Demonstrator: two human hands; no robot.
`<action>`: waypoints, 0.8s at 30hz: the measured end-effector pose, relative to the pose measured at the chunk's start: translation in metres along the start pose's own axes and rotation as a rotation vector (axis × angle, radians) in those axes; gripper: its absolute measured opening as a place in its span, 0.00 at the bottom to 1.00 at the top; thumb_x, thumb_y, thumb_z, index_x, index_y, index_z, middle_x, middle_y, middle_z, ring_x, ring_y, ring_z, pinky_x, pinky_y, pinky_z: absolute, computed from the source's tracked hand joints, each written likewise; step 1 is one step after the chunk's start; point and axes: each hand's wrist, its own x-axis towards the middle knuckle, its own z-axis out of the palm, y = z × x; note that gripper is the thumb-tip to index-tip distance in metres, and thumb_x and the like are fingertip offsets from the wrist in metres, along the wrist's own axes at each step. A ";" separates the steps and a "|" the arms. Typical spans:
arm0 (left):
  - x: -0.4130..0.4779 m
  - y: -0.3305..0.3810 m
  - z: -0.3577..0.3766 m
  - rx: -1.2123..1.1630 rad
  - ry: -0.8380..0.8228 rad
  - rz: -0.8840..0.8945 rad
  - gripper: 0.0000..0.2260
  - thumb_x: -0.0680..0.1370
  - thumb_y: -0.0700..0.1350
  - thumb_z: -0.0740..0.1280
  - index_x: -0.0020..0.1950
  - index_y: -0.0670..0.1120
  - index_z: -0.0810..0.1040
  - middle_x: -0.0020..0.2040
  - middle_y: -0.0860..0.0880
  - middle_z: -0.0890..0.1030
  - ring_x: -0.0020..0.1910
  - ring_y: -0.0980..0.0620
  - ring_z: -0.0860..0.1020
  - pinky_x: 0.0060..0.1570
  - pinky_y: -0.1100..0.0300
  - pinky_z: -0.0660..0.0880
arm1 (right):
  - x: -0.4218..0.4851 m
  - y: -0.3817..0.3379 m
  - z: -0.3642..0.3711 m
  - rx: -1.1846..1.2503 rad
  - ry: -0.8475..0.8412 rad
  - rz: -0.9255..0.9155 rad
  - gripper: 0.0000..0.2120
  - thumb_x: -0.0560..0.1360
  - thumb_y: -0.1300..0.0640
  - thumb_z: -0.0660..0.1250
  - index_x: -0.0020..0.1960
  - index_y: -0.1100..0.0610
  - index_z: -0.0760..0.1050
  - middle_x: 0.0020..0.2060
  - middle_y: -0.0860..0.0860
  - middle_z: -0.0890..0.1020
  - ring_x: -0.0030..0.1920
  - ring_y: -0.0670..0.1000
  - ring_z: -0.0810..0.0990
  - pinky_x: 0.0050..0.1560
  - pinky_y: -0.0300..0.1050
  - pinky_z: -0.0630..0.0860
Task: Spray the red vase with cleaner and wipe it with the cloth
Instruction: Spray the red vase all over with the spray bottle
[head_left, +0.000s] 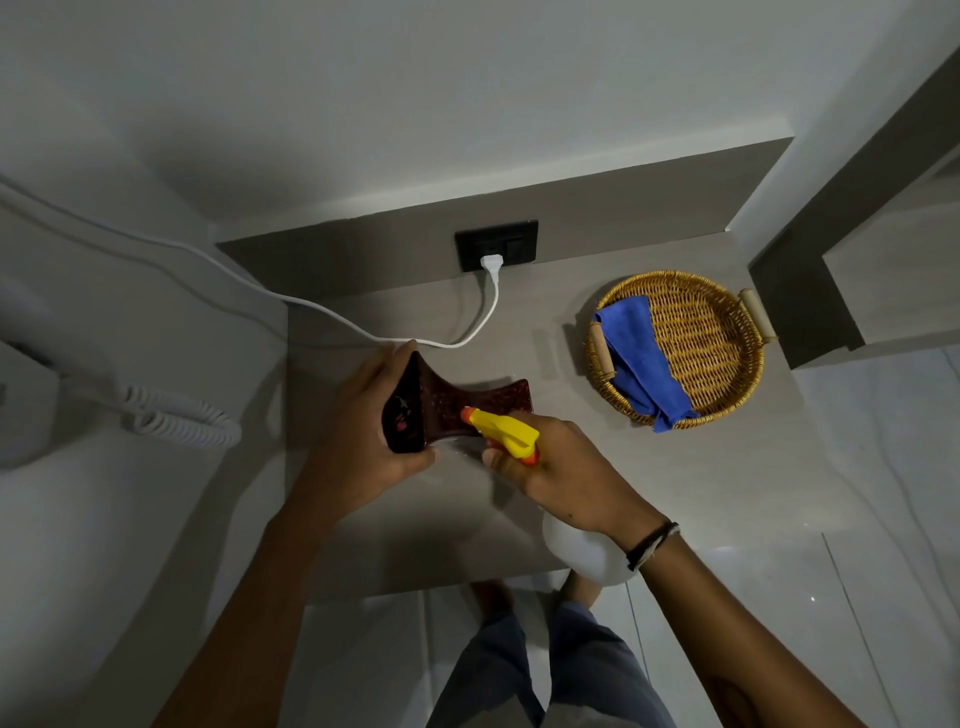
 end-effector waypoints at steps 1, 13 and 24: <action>0.000 0.001 0.001 0.000 0.005 0.005 0.52 0.64 0.53 0.82 0.85 0.49 0.63 0.79 0.47 0.69 0.78 0.47 0.69 0.75 0.51 0.70 | 0.000 0.000 -0.001 0.008 0.002 0.008 0.14 0.84 0.49 0.69 0.64 0.57 0.81 0.45 0.53 0.84 0.46 0.54 0.83 0.52 0.63 0.80; 0.000 0.024 -0.005 0.155 0.009 0.001 0.51 0.63 0.59 0.81 0.83 0.45 0.68 0.73 0.45 0.73 0.71 0.42 0.74 0.69 0.42 0.74 | -0.023 0.022 -0.009 0.074 0.132 0.133 0.05 0.82 0.49 0.72 0.54 0.50 0.80 0.41 0.52 0.85 0.40 0.55 0.83 0.43 0.58 0.81; 0.036 0.102 0.036 0.617 0.021 -0.159 0.60 0.66 0.85 0.59 0.85 0.43 0.58 0.77 0.40 0.71 0.72 0.39 0.74 0.67 0.42 0.74 | -0.044 0.028 -0.030 0.146 0.292 0.159 0.07 0.82 0.50 0.72 0.58 0.50 0.81 0.47 0.54 0.87 0.41 0.59 0.84 0.43 0.67 0.83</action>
